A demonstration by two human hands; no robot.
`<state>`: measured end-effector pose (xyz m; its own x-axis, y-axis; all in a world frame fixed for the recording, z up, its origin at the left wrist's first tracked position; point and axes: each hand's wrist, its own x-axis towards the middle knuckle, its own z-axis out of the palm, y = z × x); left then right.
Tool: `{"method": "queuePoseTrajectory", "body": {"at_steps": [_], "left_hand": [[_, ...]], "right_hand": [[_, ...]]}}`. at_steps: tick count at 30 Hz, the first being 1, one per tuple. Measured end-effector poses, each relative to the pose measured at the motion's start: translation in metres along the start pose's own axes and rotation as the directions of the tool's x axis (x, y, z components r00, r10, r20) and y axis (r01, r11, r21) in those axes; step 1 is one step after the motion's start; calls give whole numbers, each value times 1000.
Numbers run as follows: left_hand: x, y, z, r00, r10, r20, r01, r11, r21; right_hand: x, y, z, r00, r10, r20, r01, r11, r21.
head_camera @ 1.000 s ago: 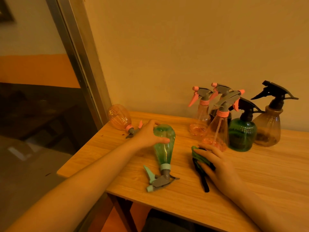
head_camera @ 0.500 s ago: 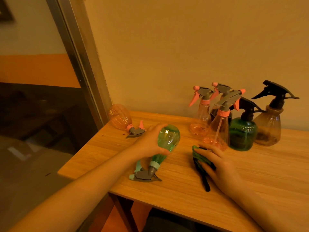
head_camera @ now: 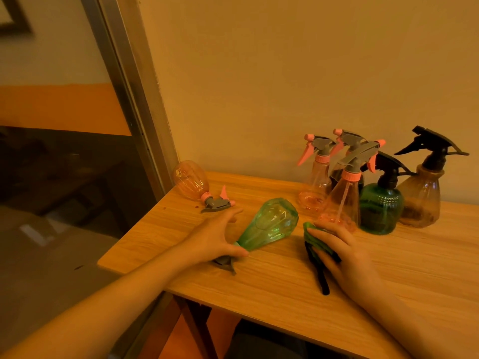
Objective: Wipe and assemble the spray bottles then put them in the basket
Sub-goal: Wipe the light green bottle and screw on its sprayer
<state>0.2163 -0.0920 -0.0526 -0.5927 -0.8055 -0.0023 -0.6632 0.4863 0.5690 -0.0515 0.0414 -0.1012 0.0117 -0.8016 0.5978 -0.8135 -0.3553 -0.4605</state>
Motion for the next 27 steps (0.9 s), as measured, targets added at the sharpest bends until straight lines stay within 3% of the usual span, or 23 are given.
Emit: {"method": "queuePoseTrajectory", "body": {"at_steps": [4,16,22,27], "left_hand": [[-24,-8,7,995,-81,-49,90,975,204],[-19,-5,-3,985,-93,-142,119,975,188],[-11,-3,-37,1000,5,-13,-2,959,283],[-5,1,-56,998,58,-21,-49,950,309]], "right_hand": [[-1,0,1,1000,4,13,-4,1000,2],[-3,-1,0,1000,-4,21,5,1000,-25],[-2,-2,1,1000,-6,24,6,1000,-23],[-1,0,1,1000,-4,9,4,1000,-14]]}}
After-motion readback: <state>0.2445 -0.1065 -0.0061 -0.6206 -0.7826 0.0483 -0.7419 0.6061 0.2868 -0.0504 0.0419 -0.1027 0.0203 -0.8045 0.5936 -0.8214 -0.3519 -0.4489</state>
